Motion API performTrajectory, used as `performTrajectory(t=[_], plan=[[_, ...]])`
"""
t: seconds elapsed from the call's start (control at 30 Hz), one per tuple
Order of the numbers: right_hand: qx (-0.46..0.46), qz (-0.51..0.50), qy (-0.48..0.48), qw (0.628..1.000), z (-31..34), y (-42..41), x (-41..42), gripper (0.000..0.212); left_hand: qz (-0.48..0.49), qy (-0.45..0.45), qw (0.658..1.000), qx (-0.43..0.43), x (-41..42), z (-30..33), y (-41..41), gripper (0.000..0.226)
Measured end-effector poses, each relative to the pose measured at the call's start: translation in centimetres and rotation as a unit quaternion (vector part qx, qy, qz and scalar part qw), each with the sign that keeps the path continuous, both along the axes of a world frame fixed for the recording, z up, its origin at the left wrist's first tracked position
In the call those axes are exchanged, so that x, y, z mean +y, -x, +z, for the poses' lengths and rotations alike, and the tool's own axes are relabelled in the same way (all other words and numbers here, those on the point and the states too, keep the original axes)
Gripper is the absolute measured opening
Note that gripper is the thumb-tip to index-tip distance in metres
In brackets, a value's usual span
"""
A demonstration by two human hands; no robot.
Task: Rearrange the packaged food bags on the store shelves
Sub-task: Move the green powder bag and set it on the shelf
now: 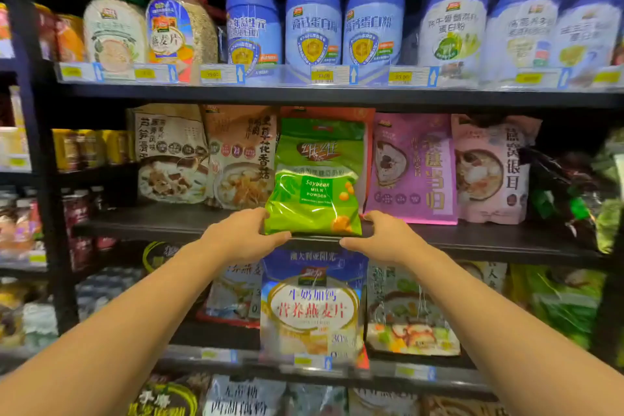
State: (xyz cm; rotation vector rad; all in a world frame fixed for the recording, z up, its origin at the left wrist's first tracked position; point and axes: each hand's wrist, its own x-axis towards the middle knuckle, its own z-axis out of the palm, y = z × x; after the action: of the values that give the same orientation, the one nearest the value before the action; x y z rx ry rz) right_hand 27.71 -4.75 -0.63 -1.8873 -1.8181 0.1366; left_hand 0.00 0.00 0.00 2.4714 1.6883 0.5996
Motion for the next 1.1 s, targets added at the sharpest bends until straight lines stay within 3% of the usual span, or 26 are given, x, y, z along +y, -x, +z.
performTrajectory(t=[0.27,0.47,0.6,0.73,0.87,1.1], plan=[[0.079,-0.053,-0.082,0.992,0.3,0.2,10.2,0.094,-0.012,0.005,0.995,-0.102,12.4,0.5,-1.2,0.110],[0.182,-0.050,-0.109,0.976,-0.7,0.1,15.9,0.102,-0.107,0.051,0.962,-0.247,17.7,-0.2,-3.0,0.083],[0.227,-0.027,-0.108,0.968,-1.2,-0.5,18.1,0.111,-0.144,0.059,0.943,-0.296,19.2,-0.6,-3.7,0.058],[0.264,-0.006,-0.139,0.955,-1.8,-0.8,19.5,0.113,-0.150,0.081,0.924,-0.343,19.6,-1.1,-3.9,0.055],[0.287,0.016,-0.139,0.948,-2.2,-1.0,20.1,0.114,-0.119,0.072,0.931,-0.337,20.3,-1.8,-4.2,0.061],[0.326,0.047,-0.139,0.934,-2.8,-1.0,20.2,0.109,-0.108,0.019,0.938,-0.329,20.7,-3.0,-4.0,0.050]])
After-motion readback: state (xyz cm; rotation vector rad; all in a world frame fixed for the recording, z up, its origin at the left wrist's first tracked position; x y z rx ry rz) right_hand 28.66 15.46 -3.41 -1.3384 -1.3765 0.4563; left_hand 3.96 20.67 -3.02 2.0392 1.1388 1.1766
